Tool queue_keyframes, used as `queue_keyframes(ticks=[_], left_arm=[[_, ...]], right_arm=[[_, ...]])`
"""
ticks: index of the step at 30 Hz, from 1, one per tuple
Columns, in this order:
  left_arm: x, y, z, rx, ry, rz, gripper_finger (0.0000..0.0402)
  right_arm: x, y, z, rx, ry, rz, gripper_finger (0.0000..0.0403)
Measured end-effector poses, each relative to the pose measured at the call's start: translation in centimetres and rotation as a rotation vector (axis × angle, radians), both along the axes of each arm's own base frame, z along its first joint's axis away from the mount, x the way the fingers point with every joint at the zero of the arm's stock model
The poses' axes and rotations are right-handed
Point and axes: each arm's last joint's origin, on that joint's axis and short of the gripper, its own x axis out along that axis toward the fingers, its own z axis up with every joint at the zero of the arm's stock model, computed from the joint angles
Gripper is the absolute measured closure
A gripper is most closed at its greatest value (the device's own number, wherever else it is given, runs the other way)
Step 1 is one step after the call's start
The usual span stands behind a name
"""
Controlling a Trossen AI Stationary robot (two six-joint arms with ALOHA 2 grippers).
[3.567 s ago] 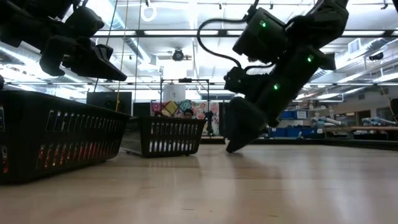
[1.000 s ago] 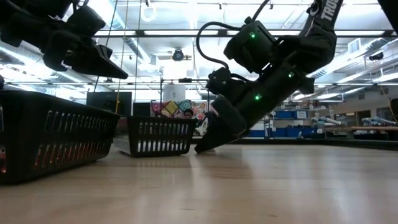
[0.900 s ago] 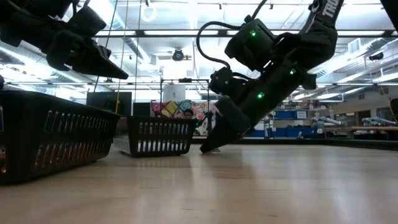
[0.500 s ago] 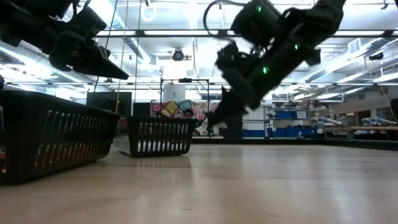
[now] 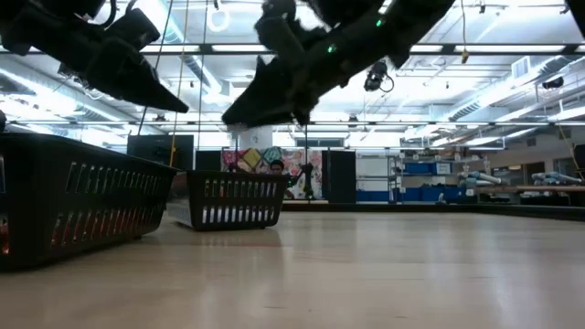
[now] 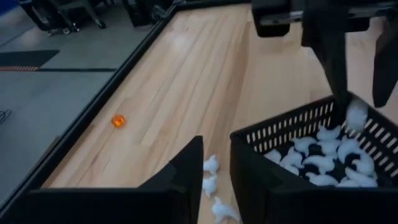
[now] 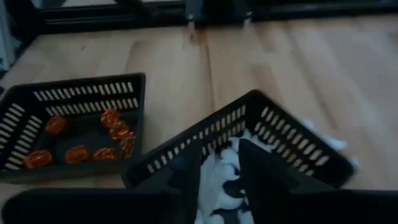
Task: Sort Halloween decoration
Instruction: Put the white ghost toy into the middle black basket, then put the orange pumpkin toy into the left black basket
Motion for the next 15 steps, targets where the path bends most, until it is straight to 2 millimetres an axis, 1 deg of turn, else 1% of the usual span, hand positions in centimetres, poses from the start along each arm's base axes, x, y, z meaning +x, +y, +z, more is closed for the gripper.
queue_keyframes(ticks=[3,6,8,11,15], left_arm=[[-0.1,0.0,-0.2,0.000,0.025,0.002,0.0298],[-0.1,0.0,-0.3,0.000,0.034,0.002,0.0286],[-0.1,0.0,-0.3,0.000,0.034,0.003,0.0283],[-0.1,0.0,-0.3,0.000,0.034,0.003,0.0283],[-0.2,0.0,-0.3,0.002,0.039,0.004,0.0283]], right_arm=[[0.4,-0.9,-0.1,0.043,-0.013,0.029,0.0249],[0.3,-1.8,0.3,0.045,-0.009,0.003,0.0209],[0.0,-2.4,0.6,0.026,0.013,-0.038,0.0190],[-0.5,-3.3,1.5,-0.039,0.017,-0.115,0.0176],[-0.5,-5.2,2.1,-0.102,0.000,-0.157,0.0177]])
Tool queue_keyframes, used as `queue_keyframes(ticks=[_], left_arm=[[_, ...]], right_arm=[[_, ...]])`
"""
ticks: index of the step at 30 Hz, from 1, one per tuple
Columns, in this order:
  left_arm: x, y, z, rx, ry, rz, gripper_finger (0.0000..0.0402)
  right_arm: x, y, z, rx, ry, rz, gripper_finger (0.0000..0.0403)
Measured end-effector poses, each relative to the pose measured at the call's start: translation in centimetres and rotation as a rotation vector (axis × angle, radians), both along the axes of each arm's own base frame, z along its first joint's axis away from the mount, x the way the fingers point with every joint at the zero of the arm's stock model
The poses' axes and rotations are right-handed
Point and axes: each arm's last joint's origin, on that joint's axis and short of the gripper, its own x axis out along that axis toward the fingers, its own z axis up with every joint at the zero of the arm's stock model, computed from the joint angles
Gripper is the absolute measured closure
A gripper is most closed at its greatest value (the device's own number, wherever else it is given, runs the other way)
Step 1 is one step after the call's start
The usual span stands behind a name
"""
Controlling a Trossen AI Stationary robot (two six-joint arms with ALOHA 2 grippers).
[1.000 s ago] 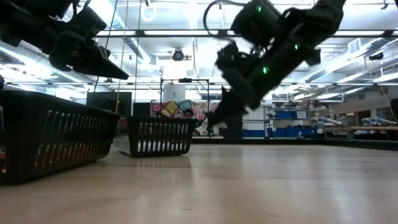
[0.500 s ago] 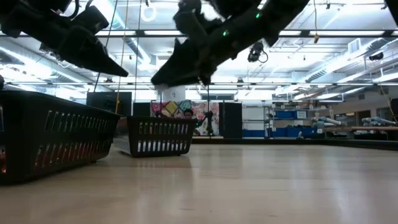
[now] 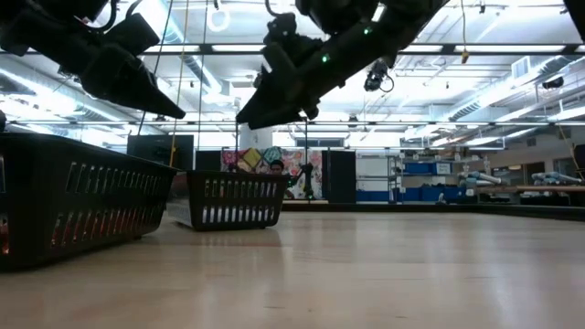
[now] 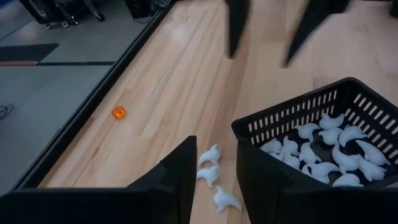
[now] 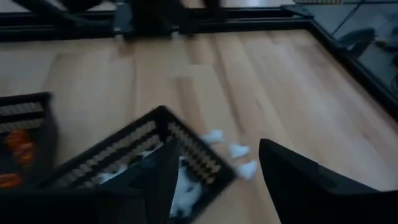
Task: Sort Halloween decoration
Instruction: Put the orange pumpkin toy into the left black basket
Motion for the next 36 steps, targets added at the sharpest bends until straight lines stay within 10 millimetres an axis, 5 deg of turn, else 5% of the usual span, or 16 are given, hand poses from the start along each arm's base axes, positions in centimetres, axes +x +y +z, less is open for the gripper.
queue_keyframes(ticks=[13,20,26,32,36], left_arm=[[0.0,0.0,0.0,-0.043,-0.016,0.023,0.0283],[0.1,0.0,0.2,-0.043,-0.037,0.021,0.0283],[0.1,0.0,0.2,-0.040,-0.038,0.019,0.0283],[0.1,0.0,0.2,-0.041,-0.038,0.020,0.0283],[0.1,0.0,0.1,-0.043,-0.033,0.021,0.0283]], right_arm=[[-3.7,-12.2,-2.8,0.161,-0.097,-0.336,0.0192],[-4.4,-16.6,-0.6,0.308,0.029,-0.386,0.0192],[-3.4,-17.7,1.8,0.282,0.055,-0.375,0.0192],[0.0,-19.3,0.0,0.303,0.247,-0.328,0.0193],[1.8,-20.8,1.7,0.312,0.216,-0.282,0.0192]])
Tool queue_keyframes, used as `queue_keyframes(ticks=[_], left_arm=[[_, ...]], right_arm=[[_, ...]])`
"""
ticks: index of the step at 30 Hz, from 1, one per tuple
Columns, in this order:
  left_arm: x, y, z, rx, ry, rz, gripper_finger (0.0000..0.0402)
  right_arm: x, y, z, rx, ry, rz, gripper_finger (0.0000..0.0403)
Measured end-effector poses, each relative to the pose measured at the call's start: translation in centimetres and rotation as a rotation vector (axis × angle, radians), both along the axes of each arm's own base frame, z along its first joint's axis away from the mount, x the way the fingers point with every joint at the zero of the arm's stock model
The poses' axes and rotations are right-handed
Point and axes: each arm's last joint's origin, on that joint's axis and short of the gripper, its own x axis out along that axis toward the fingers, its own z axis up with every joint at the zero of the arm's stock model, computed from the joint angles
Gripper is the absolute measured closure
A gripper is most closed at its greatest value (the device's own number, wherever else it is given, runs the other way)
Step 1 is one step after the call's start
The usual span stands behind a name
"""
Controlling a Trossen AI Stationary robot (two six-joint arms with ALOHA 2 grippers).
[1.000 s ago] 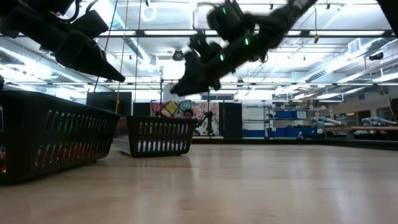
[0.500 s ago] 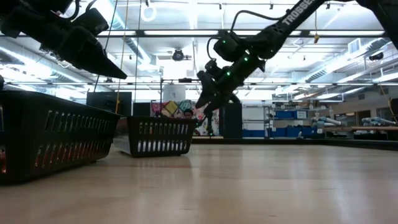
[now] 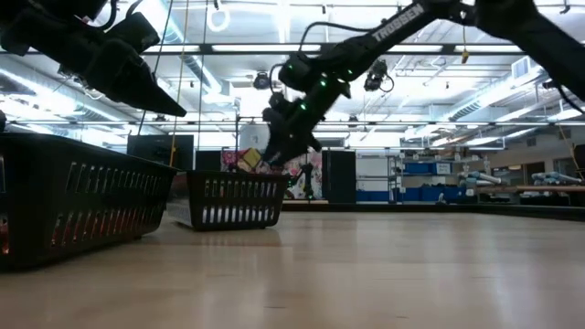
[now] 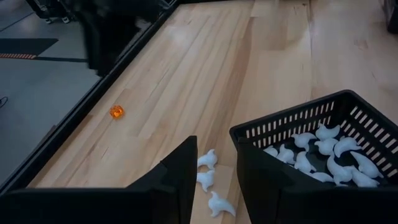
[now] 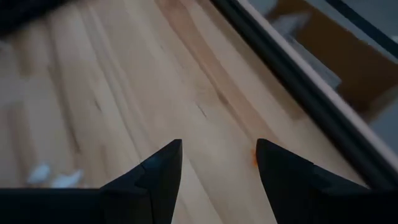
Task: Sort Halloween decoration
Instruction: Put the orange pumpkin toy into the left black basket
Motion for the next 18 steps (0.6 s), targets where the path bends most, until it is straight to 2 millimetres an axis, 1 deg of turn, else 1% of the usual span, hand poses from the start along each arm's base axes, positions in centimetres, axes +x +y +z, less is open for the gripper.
queue_keyframes(ticks=[3,7,9,12,13,18], left_arm=[[0.0,0.0,0.0,-0.001,-0.001,0.000,0.0283],[0.0,0.0,0.0,-0.013,-0.011,0.006,0.0283],[0.0,0.0,0.1,-0.013,-0.011,0.007,0.0283],[0.0,0.0,0.0,-0.014,-0.012,0.007,0.0283],[0.0,0.0,0.0,-0.014,-0.011,0.007,0.0283],[0.0,0.0,0.0,-0.016,-0.012,0.008,0.0283]], right_arm=[[0.4,-1.2,0.4,0.011,0.007,0.021,0.0192],[0.3,-2.5,0.6,0.008,0.020,0.012,0.0188],[0.2,-3.0,-0.3,0.030,0.038,0.004,0.0185],[0.3,-3.2,-2.7,0.093,0.087,0.010,0.0179],[0.4,-3.2,-3.2,0.110,0.092,0.012,0.0176],[0.5,-3.4,-3.4,0.107,0.088,0.013,0.0160]])
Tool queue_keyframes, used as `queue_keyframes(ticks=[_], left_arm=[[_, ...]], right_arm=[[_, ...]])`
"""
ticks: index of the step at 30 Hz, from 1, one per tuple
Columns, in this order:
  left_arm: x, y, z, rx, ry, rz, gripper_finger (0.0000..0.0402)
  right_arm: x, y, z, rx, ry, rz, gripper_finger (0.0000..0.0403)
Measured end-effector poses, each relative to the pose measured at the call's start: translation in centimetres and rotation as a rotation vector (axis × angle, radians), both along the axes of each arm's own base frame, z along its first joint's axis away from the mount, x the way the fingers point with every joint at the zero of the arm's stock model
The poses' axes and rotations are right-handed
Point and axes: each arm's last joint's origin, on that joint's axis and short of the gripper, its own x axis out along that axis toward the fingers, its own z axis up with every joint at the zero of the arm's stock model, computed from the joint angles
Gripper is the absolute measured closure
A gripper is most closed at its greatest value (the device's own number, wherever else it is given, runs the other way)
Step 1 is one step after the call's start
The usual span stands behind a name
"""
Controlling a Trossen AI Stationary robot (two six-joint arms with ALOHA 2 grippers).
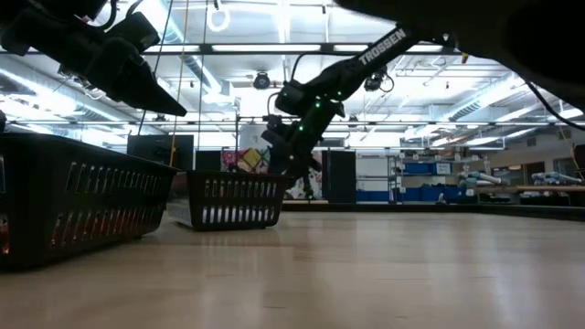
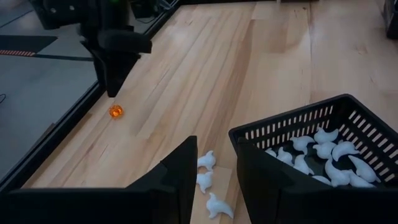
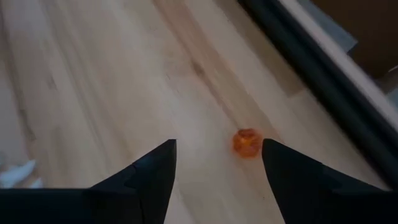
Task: Sort Halloween decoration
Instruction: Put the orange pumpkin toy into the left black basket
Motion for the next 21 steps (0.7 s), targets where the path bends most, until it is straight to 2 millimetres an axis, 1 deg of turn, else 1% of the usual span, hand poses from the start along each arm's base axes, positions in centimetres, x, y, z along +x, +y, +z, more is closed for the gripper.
queue_keyframes(ticks=[8,12,16,19,21], left_arm=[[0.0,0.0,0.0,0.000,0.000,0.000,0.0283],[0.0,0.0,0.0,0.000,-0.001,0.000,0.0283],[0.2,0.0,0.3,0.002,-0.039,-0.001,0.0283],[0.2,0.0,0.5,0.004,-0.051,-0.003,0.0283],[0.2,0.0,0.5,0.005,-0.049,-0.003,0.0283]], right_arm=[[-0.3,-0.6,0.8,-0.034,0.001,-0.001,0.0119],[-0.4,-0.6,0.7,-0.052,0.026,-0.056,0.0105],[0.0,0.1,0.1,-0.039,0.050,-0.082,0.0106],[0.6,0.5,-1.0,0.020,0.084,-0.080,0.0114],[1.4,0.5,-1.3,0.042,0.113,-0.068,0.0120]])
